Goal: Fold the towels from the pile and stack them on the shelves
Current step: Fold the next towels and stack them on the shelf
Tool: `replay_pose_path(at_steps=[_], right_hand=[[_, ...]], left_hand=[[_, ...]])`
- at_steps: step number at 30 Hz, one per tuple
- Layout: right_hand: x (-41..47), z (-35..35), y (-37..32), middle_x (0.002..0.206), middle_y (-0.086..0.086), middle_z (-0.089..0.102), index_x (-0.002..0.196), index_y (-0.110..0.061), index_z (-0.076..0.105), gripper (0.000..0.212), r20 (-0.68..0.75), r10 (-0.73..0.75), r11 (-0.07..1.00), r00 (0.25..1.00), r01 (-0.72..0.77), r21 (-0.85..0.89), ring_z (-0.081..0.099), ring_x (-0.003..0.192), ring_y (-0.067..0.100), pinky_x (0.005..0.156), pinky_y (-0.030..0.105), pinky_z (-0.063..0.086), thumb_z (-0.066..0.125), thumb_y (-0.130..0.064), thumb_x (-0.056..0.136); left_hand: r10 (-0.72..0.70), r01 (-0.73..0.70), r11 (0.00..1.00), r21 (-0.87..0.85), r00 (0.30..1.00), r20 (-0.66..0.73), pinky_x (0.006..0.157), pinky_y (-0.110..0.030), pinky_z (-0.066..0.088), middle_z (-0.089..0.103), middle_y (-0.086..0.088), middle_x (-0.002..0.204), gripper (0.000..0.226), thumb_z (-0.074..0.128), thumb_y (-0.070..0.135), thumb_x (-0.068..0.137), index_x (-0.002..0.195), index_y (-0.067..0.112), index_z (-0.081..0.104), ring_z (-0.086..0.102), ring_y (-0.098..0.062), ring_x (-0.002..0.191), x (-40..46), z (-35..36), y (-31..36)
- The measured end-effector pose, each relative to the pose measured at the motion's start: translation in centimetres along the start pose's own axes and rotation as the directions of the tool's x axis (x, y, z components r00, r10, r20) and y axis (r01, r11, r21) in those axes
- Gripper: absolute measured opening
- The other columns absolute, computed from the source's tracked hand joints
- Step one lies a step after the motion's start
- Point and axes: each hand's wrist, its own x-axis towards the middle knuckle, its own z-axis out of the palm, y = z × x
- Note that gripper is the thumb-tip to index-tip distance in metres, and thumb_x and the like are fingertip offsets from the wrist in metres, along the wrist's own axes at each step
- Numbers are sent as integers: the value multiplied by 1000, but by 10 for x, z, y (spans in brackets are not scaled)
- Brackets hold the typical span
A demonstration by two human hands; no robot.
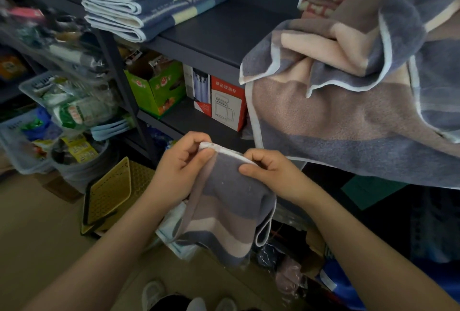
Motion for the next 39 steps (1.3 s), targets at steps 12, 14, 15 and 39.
replay_pose_path(at_steps=[12,14,15,39], right_hand=[[9,30,6,75,6,68,94,-16,63,43,-281,-192,844,940,12,-536,64,71,27,63,45,51,37,-49,88],[11,36,6,74,6,67,90,-15,64,51,-240,-230,833,943,63,-550,63,68,27,59,45,50,29,-51,83],[13,39,6,74,7,67,89,-14,64,50,-222,-253,816,942,84,-573,63,67,28,57,44,50,29,-49,83],[64,55,65,66,12,52,64,-12,45,37,66,343,846,937,-277,-456,52,66,19,52,30,27,67,-36,82]], left_hand=[[-39,-75,931,358,952,303,56,-11,42,66,11,75,31,52,45,79,102,27,63,60,-4,68,5,-27,-12],[-124,-125,833,540,908,401,64,-22,48,65,9,84,50,42,60,72,101,26,64,59,-5,74,14,-27,-1],[-180,-176,741,648,878,444,69,-28,49,64,8,91,47,43,60,76,104,26,61,58,-5,78,17,-25,3],[-30,136,447,884,990,-137,54,-42,45,60,-24,101,23,46,10,92,108,-2,57,60,-40,77,18,-144,-72]])
